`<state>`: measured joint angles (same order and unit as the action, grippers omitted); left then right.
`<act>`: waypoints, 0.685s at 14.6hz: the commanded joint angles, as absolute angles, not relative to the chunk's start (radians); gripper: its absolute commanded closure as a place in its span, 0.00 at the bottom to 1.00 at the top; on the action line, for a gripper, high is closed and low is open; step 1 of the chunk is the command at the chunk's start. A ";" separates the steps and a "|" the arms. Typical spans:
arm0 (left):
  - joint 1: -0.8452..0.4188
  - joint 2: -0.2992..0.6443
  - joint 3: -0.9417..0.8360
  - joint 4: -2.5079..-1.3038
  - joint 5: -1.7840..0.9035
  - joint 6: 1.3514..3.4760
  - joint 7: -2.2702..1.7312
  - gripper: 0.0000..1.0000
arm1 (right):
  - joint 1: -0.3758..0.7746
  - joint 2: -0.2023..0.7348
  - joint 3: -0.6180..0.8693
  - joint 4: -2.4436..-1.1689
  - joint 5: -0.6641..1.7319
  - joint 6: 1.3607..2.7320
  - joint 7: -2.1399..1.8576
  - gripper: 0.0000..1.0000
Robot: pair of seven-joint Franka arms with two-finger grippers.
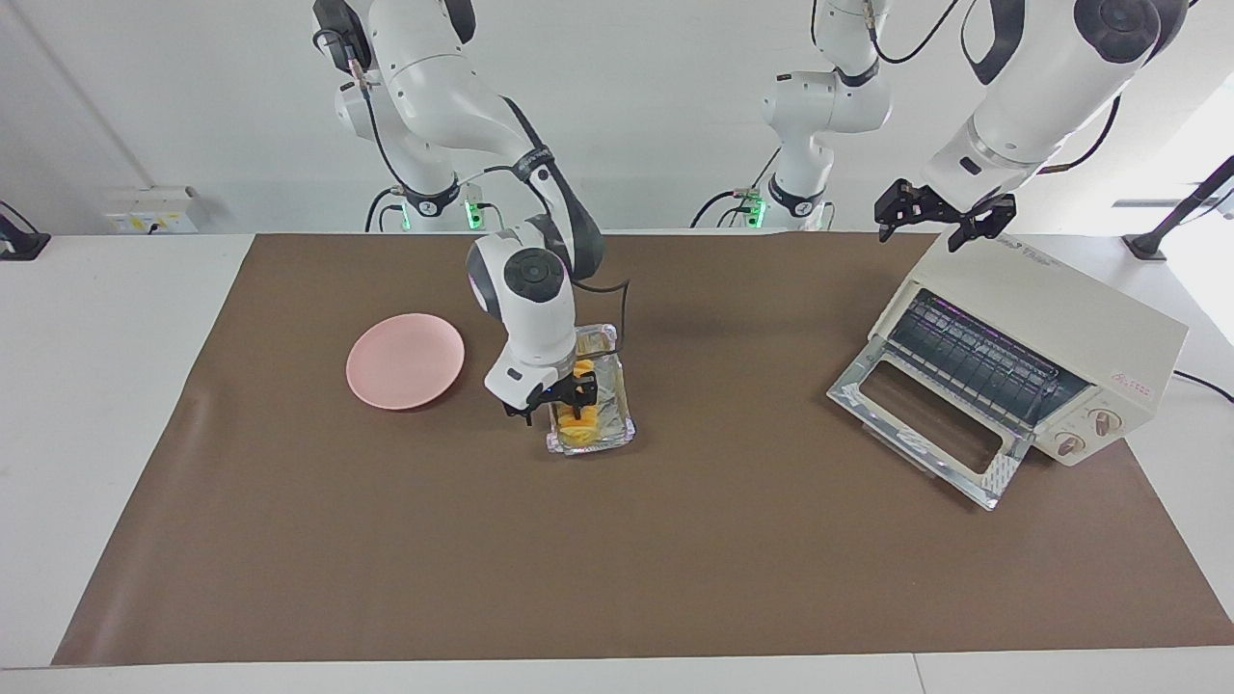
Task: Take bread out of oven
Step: 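Grasp the edge of the foil tray with the right gripper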
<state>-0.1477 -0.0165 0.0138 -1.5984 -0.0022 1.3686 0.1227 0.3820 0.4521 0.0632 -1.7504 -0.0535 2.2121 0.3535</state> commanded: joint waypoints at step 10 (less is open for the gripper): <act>-0.120 -0.043 0.006 -1.603 -0.012 1.384 0.115 0.00 | 0.370 0.440 0.069 -1.776 -0.066 2.250 0.337 1.00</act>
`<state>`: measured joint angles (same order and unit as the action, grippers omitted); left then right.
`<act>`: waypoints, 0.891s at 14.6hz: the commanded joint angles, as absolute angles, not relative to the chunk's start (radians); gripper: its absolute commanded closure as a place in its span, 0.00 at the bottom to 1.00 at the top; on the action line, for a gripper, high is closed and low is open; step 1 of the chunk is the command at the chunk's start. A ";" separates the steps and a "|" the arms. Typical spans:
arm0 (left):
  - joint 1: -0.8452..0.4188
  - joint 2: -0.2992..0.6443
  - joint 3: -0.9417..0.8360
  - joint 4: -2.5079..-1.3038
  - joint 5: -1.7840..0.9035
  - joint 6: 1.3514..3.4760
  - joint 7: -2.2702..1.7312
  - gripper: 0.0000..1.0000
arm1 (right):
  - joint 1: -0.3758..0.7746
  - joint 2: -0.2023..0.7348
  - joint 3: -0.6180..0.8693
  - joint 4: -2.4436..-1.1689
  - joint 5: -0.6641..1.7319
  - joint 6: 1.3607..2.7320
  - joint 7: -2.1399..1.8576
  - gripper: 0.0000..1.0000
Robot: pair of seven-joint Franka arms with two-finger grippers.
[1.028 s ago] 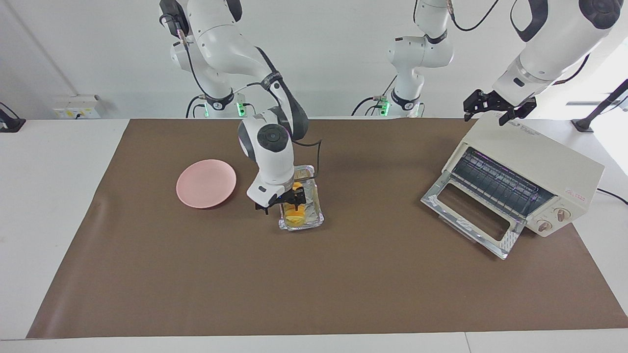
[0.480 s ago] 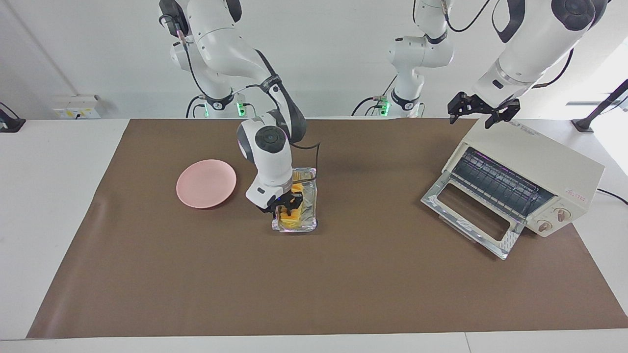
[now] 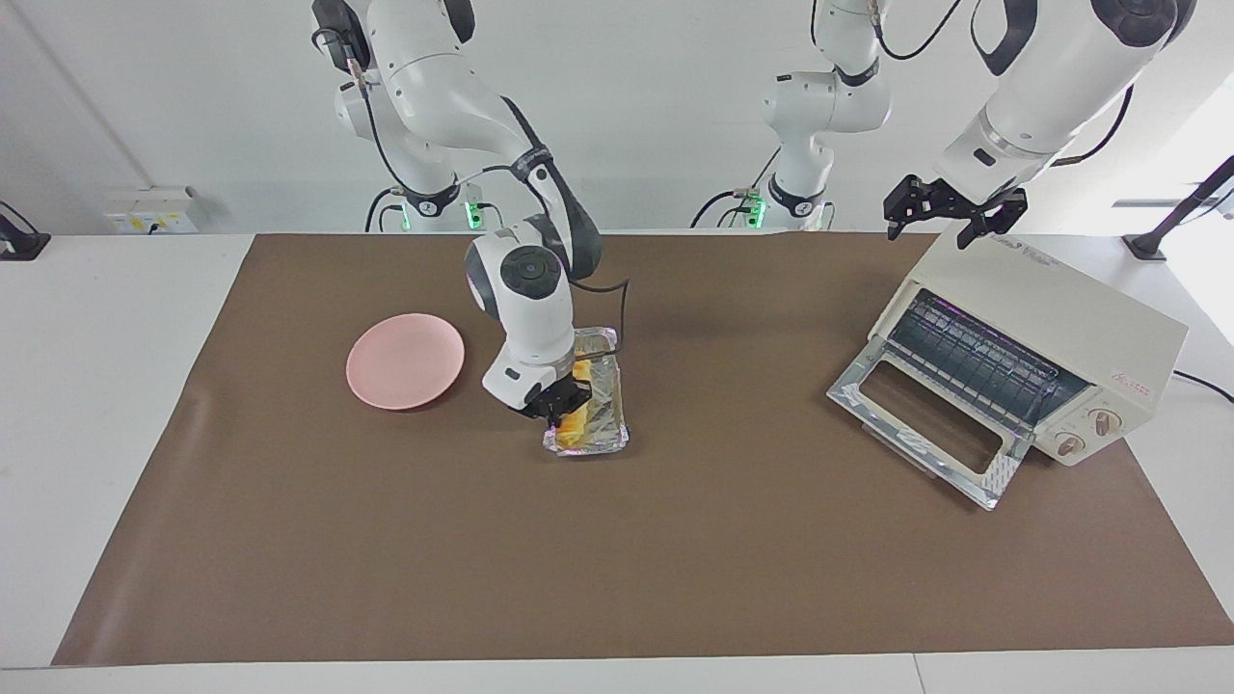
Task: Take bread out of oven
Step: 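Grasp the edge of the foil tray with the right gripper, then slide the foil tray farther from the robot, past the pink plate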
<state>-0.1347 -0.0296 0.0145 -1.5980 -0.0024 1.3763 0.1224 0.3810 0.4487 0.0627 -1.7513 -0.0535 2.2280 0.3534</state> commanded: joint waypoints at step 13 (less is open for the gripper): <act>-0.120 -0.043 0.006 -1.603 -0.012 1.384 0.115 0.00 | 0.026 0.523 0.069 -1.471 0.020 2.048 -0.017 1.00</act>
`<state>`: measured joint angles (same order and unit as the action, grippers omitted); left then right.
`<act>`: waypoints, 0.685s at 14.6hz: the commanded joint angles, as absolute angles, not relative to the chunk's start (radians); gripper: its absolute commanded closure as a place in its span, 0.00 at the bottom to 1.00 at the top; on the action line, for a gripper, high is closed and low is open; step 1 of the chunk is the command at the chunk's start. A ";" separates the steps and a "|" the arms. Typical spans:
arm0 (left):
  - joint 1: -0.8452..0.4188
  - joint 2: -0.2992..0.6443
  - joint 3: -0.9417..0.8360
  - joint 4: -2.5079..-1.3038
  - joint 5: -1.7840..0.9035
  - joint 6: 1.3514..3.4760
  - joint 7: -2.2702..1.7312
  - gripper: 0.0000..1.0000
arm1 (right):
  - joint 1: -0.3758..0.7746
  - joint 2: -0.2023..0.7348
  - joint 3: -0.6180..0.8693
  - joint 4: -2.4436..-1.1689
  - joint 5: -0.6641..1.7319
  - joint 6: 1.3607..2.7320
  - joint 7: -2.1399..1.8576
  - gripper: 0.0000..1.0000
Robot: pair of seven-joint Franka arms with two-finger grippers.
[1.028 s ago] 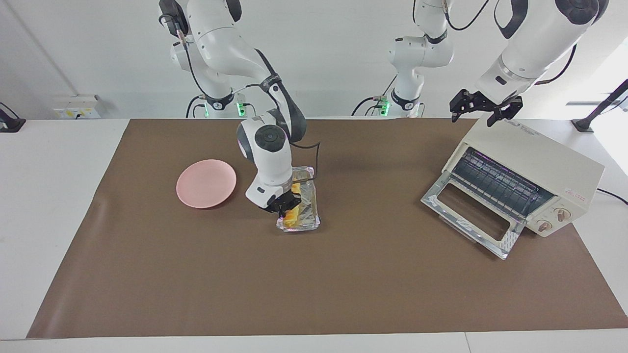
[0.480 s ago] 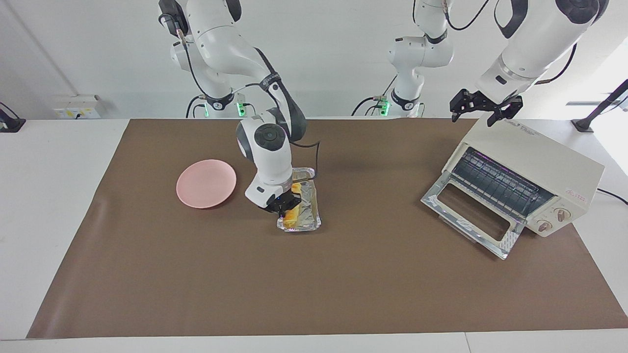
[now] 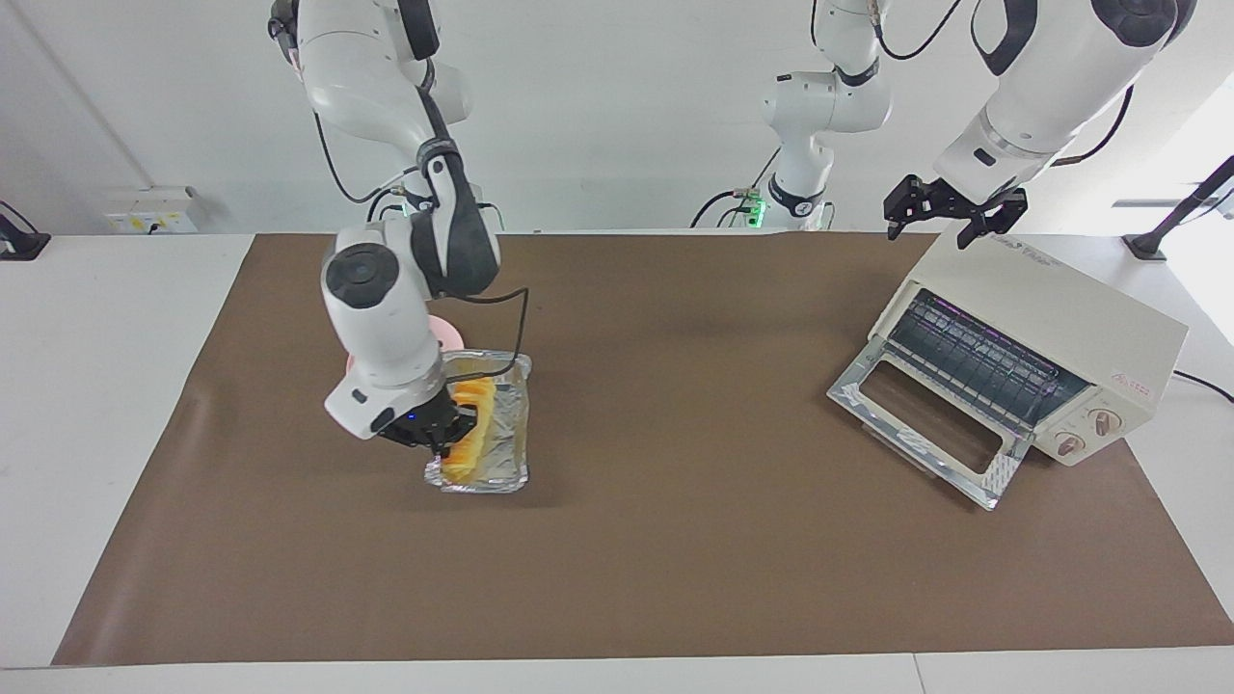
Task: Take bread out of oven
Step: 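Slide the foil tray farther from the robot, past the pink plate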
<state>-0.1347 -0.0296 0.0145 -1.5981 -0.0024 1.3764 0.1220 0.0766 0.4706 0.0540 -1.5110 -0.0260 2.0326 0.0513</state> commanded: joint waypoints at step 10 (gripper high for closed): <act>-0.120 -0.043 0.006 -1.605 -0.012 1.384 0.115 0.00 | -0.084 0.696 0.069 -1.258 0.067 2.104 -0.126 1.00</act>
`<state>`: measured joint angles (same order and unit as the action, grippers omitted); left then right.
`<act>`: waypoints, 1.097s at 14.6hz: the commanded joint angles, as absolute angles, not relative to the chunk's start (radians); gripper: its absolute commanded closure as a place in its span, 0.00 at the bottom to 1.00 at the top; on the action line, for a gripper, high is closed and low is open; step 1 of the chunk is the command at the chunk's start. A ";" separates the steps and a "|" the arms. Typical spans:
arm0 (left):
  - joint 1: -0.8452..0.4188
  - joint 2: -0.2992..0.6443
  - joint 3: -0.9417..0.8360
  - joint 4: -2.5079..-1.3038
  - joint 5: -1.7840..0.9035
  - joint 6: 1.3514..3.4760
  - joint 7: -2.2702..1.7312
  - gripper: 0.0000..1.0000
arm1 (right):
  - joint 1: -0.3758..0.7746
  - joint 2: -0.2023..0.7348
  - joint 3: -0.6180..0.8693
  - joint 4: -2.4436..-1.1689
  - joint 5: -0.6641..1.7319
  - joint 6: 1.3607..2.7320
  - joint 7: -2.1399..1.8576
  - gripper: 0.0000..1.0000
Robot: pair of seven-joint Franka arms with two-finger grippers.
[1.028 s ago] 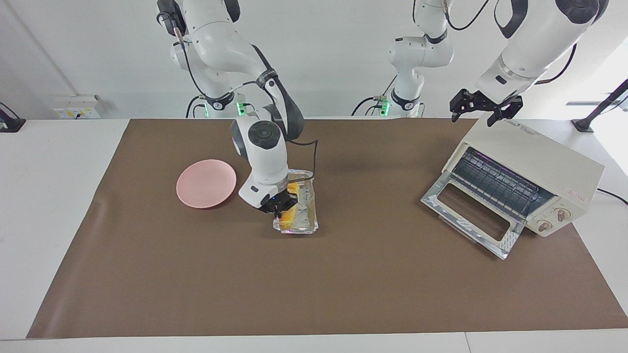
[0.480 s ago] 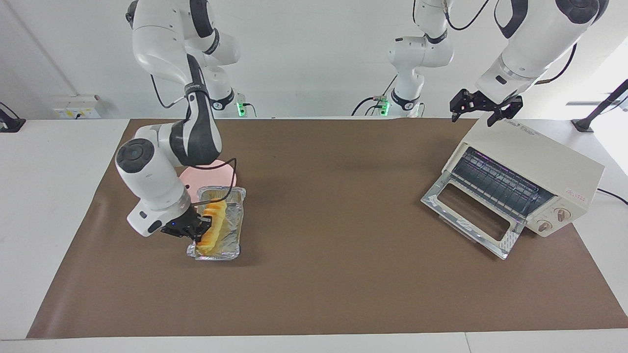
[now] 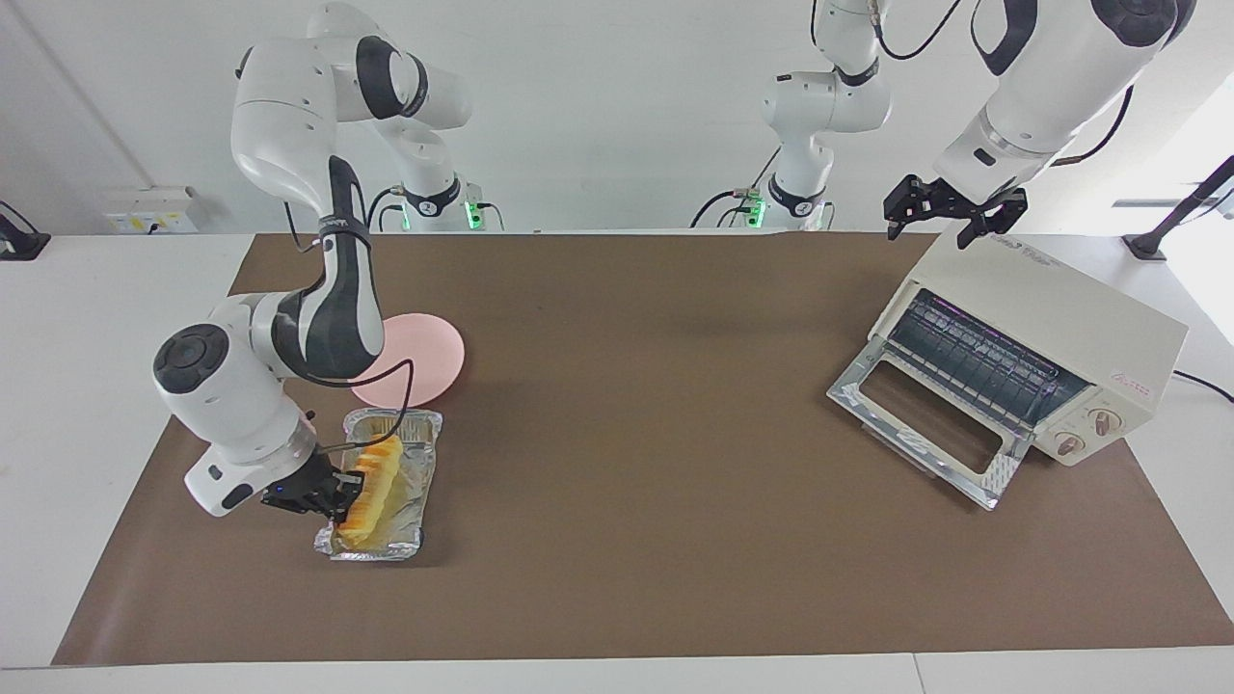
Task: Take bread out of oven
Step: 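Grasp the bread slices in the tray with the right gripper and lift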
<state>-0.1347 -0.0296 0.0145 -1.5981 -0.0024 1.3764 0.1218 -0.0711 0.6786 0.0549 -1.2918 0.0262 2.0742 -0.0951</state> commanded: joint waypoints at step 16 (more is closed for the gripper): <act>-0.120 -0.043 0.006 -1.603 -0.012 1.384 0.115 0.00 | 0.017 0.627 0.063 -1.391 -0.089 2.101 -0.029 0.01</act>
